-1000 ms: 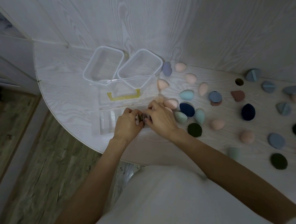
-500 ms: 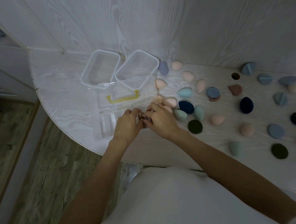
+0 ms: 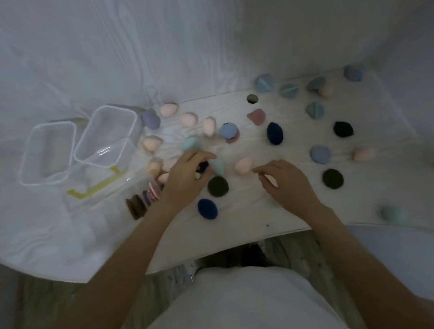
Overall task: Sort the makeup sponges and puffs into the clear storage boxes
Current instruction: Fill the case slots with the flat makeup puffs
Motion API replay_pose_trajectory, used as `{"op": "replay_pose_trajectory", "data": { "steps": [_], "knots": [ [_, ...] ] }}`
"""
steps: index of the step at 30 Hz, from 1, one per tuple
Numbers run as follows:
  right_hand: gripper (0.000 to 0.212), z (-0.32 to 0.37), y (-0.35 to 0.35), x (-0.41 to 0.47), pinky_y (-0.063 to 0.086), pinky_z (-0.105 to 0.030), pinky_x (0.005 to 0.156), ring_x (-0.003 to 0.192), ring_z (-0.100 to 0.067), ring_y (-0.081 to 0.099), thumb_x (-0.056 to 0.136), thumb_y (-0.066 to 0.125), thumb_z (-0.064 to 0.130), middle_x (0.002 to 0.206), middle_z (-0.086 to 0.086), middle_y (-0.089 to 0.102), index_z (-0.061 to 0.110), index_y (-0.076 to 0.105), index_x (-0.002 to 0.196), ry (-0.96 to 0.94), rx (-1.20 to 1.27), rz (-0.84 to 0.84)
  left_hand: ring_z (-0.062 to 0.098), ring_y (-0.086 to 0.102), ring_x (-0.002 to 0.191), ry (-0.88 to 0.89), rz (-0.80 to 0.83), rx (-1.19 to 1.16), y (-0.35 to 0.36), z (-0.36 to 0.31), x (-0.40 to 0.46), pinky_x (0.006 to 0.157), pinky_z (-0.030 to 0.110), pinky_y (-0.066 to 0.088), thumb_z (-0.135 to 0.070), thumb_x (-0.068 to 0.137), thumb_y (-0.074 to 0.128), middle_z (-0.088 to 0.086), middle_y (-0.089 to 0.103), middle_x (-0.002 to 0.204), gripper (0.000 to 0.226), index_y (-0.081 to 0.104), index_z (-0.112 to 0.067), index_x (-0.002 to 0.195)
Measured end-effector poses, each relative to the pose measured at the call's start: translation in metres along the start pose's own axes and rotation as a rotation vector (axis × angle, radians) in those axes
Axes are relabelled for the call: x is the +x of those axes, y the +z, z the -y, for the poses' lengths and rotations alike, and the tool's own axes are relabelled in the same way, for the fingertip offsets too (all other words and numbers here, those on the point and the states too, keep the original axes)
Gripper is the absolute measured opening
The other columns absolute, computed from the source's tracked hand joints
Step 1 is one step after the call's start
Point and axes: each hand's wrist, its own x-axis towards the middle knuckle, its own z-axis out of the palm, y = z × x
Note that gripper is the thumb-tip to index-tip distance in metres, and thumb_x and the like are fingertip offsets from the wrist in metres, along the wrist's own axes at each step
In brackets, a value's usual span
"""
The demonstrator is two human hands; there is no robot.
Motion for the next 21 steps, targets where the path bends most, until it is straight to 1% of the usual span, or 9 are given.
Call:
{"op": "replay_pose_trajectory", "data": {
  "steps": [2,6,8,10,12,14,17,19,21],
  "knots": [
    [0.020,-0.031,-0.020,0.005,0.048,-0.036,0.078,0.088,-0.026,0.060,0.090,0.058,0.011,0.098,-0.008,0.068,0.011,0.067,0.107,0.037,-0.053,0.016,0.014,0.056,0.097,-0.089,0.101,0.060,0.027,-0.012,0.030,0.087,0.028,0.047,-0.023,0.091,0.055,0.003,0.057,0.117,0.027,0.057,-0.018,0.118],
    [0.020,-0.070,-0.047,0.050,0.048,-0.035,0.073,0.080,-0.031,0.059,0.084,0.057,0.009,0.090,-0.012,0.067,0.007,0.069,0.099,-0.116,-0.151,-0.009,0.029,0.050,0.116,-0.155,0.236,0.312,0.061,-0.014,0.097,0.096,0.033,0.038,-0.020,0.093,0.051,0.014,0.049,0.133,0.042,0.045,-0.009,0.134],
    [0.022,-0.083,-0.049,0.083,0.045,-0.035,0.076,0.089,-0.030,0.055,0.087,0.054,0.010,0.099,-0.012,0.064,0.008,0.067,0.105,-0.076,-0.135,0.038,0.033,0.047,0.121,-0.242,0.279,0.342,0.071,-0.006,0.122,0.100,0.036,0.036,-0.018,0.093,0.049,0.018,0.046,0.137,0.046,0.041,-0.008,0.138],
    [0.025,-0.099,-0.042,0.116,0.044,-0.036,0.080,0.098,-0.028,0.053,0.092,0.049,0.015,0.108,-0.011,0.059,0.010,0.063,0.111,0.016,-0.047,0.099,0.033,0.049,0.120,-0.349,0.287,0.378,0.083,0.001,0.134,0.101,0.038,0.039,-0.016,0.095,0.045,0.017,0.047,0.136,0.043,0.042,-0.011,0.138],
    [0.027,-0.113,-0.029,0.145,0.043,-0.035,0.082,0.102,-0.028,0.053,0.095,0.046,0.020,0.114,-0.013,0.057,0.008,0.061,0.114,0.118,0.071,0.151,0.032,0.053,0.115,-0.412,0.275,0.443,0.092,0.004,0.136,0.099,0.037,0.042,-0.017,0.098,0.041,0.014,0.052,0.132,0.037,0.049,-0.015,0.134],
    [0.030,-0.123,-0.013,0.168,0.041,-0.032,0.082,0.105,-0.029,0.053,0.097,0.045,0.025,0.119,-0.014,0.056,0.008,0.060,0.117,0.223,0.134,0.211,0.032,0.054,0.112,-0.465,0.218,0.400,0.098,0.006,0.138,0.096,0.036,0.042,-0.025,0.097,0.045,0.011,0.055,0.128,0.032,0.058,-0.015,0.124],
    [0.036,-0.136,0.007,0.188,0.041,-0.036,0.083,0.110,-0.033,0.048,0.095,0.046,0.033,0.123,-0.016,0.051,0.008,0.052,0.121,0.297,0.005,0.345,0.033,0.056,0.106,-0.554,0.189,0.377,0.105,0.004,0.150,0.094,0.038,0.044,-0.029,0.094,0.049,0.015,0.058,0.119,0.034,0.060,-0.004,0.114],
    [0.043,-0.139,0.015,0.194,0.041,-0.039,0.084,0.110,-0.035,0.048,0.092,0.050,0.028,0.122,-0.018,0.051,0.008,0.041,0.129,0.298,-0.055,0.315,0.034,0.057,0.103,-0.565,0.173,0.437,0.109,0.001,0.154,0.089,0.041,0.046,-0.027,0.095,0.046,0.018,0.058,0.114,0.032,0.055,-0.002,0.115],
    [0.049,-0.137,0.023,0.199,0.040,-0.039,0.082,0.107,-0.034,0.050,0.091,0.053,0.021,0.118,-0.018,0.055,0.007,0.034,0.134,0.286,-0.107,0.227,0.034,0.056,0.099,-0.536,0.133,0.547,0.111,-0.003,0.152,0.077,0.041,0.046,-0.022,0.095,0.045,0.018,0.055,0.113,0.029,0.049,-0.003,0.116]
  ]
}}
